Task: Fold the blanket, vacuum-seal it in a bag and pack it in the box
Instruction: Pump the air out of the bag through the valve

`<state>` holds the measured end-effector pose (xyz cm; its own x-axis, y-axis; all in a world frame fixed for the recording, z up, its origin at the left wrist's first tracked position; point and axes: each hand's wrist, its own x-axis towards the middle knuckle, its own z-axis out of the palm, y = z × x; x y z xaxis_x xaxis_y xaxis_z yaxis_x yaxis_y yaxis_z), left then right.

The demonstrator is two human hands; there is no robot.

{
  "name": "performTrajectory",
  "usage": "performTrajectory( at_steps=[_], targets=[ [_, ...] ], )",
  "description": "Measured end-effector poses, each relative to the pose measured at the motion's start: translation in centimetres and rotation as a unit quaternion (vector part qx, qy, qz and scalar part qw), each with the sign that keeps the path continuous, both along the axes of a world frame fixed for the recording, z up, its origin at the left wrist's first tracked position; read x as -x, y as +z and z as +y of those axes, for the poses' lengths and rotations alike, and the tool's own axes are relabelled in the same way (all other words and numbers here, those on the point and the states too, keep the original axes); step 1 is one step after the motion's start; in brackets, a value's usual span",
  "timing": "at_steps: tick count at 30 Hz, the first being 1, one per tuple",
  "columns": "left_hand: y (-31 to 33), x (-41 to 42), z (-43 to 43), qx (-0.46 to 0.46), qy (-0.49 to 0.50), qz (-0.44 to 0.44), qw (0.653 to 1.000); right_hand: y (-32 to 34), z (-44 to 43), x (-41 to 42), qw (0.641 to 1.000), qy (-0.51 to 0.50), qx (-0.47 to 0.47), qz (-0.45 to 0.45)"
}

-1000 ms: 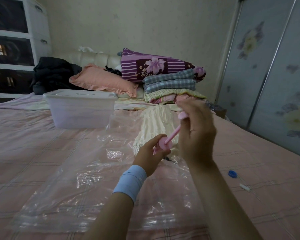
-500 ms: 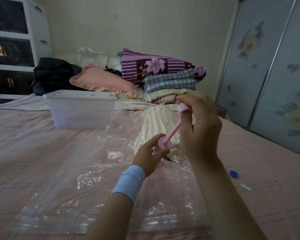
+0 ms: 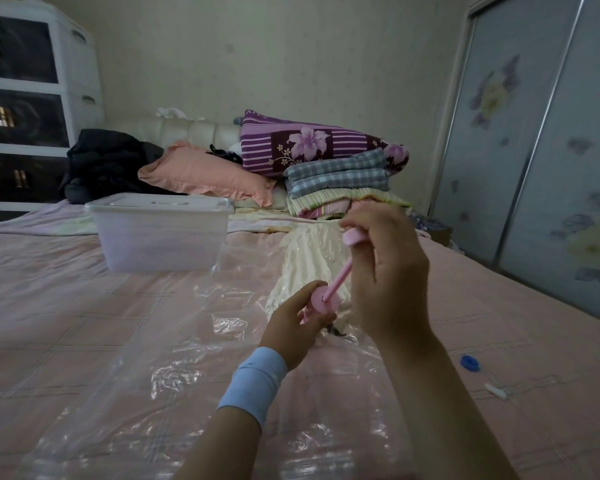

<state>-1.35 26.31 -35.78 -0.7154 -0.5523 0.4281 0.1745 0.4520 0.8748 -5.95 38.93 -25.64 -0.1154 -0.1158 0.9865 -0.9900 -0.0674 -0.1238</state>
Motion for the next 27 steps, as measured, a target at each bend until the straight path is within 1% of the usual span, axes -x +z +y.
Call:
performTrajectory(
  at_steps=[2, 3, 4, 5, 7, 8, 10, 13, 15, 17, 19, 21, 22, 24, 26, 27],
  targets=[
    [0.0, 0.1, 0.1, 0.003, 0.000, 0.000, 1.000, -0.3, -0.5, 0.2, 0.999, -0.016, 0.032, 0.001],
    [-0.1, 0.1, 0.2, 0.005, 0.003, 0.003, 1.000, -1.2, -1.1, 0.5, 0.999, -0.019, 0.023, -0.013],
    [-0.2, 0.1, 0.3, 0.007, 0.005, 0.009, 1.000, -2.5, -1.7, 0.9, 0.999, -0.022, -0.007, -0.034],
    [-0.2, 0.2, 0.4, 0.005, 0.008, 0.015, 1.000, -4.2, -2.2, 1.5, 0.996, -0.024, -0.058, -0.059],
    [-0.3, 0.2, 0.5, -0.005, 0.007, 0.016, 1.000, -7.3, -2.9, 2.5, 0.978, -0.030, -0.171, -0.113],
    [-0.4, 0.2, 0.6, -0.006, 0.009, 0.012, 1.000, -8.3, -2.9, 2.8, 0.968, -0.033, -0.210, -0.135],
    [-0.4, 0.2, 0.7, -0.001, 0.012, 0.009, 1.000, -8.5, -2.7, 2.8, 0.961, -0.040, -0.234, -0.144],
    [-0.3, 0.0, 0.4, -0.008, 0.007, 0.009, 1.000, -5.2, -1.8, 1.7, 0.979, -0.033, -0.186, -0.078],
    [-0.2, 0.1, 0.0, -0.001, -0.001, 0.003, 1.000, -2.4, -0.7, 1.0, 0.993, -0.011, -0.116, -0.035],
    [-0.3, 0.4, -0.3, 0.004, -0.003, -0.001, 1.000, -0.2, 0.4, 0.5, 0.999, -0.003, -0.047, 0.007],
    [-0.6, 0.6, -0.4, 0.006, 0.004, -0.003, 1.000, 0.4, 0.6, 0.4, 1.000, -0.013, -0.003, 0.027],
    [-0.7, 0.6, -0.3, 0.016, 0.009, -0.008, 1.000, -0.8, -0.5, 0.7, 1.000, -0.025, 0.006, 0.012],
    [-0.7, 0.6, -0.2, 0.016, 0.010, -0.006, 1.000, -2.0, -1.1, 1.1, 1.000, -0.027, -0.013, -0.006],
    [-0.6, 0.5, 0.0, 0.007, 0.005, 0.004, 1.000, -5.2, -2.1, 2.0, 0.993, -0.032, -0.101, -0.060],
    [-0.5, 0.3, 0.3, 0.004, 0.004, 0.001, 1.000, -8.0, -2.6, 2.9, 0.973, -0.045, -0.195, -0.118],
    [-0.6, 0.3, 0.5, 0.006, 0.006, -0.002, 1.000, -8.7, -2.6, 3.0, 0.965, -0.046, -0.221, -0.136]
  ],
)
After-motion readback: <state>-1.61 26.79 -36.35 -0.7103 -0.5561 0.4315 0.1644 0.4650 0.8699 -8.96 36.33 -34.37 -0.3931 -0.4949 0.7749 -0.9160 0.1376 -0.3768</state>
